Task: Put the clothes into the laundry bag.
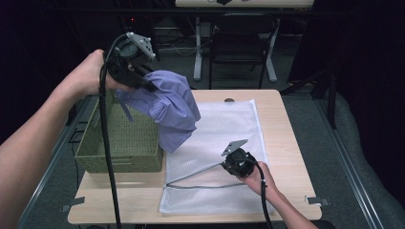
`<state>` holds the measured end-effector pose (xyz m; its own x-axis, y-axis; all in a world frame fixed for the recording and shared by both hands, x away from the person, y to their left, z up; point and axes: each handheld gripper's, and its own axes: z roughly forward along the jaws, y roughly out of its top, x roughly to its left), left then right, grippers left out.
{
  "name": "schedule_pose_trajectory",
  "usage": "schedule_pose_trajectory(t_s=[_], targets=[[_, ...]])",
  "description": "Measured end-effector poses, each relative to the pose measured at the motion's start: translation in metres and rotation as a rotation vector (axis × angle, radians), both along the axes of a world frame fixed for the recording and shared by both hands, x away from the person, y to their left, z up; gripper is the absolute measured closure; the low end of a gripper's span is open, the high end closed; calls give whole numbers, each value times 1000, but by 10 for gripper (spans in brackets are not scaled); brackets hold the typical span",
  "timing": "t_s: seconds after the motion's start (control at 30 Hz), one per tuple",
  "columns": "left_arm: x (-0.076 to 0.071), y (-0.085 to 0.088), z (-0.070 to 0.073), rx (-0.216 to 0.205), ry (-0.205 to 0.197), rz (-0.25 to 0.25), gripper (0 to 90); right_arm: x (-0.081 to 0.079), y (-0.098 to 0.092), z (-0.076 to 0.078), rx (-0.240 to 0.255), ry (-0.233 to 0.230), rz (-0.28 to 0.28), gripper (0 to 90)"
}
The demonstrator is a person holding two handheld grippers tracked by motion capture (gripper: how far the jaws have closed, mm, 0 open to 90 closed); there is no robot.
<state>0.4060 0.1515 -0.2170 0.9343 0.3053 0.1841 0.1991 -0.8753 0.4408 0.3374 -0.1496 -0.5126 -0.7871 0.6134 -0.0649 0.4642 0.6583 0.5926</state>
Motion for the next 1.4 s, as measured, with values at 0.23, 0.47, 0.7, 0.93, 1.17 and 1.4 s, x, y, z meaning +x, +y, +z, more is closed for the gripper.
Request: schedule_pose_trajectory(t_s=[0.23, 0.47, 0.7, 0.93, 1.17, 1.4], targets=[[-8, -9, -12, 15, 39, -21, 825, 1, 0, 0, -6, -8, 9, 884], [-16, -24, -32, 20, 75, -65, 825, 1, -1, 0, 5, 3, 5, 883], [-26, -36, -56, 21, 127, -94, 825, 0, -1, 0, 10, 1, 1, 884], [-32, -40, -83, 18, 190, -100, 824, 0, -2, 1, 34, 24, -14, 885], [-41, -41, -118, -8, 262, -102, 823, 1, -2, 1, 30, 13, -13, 886], [-49, -47, -158, -17, 321, -112, 821, 2, -1, 0, 31, 11, -25, 886]])
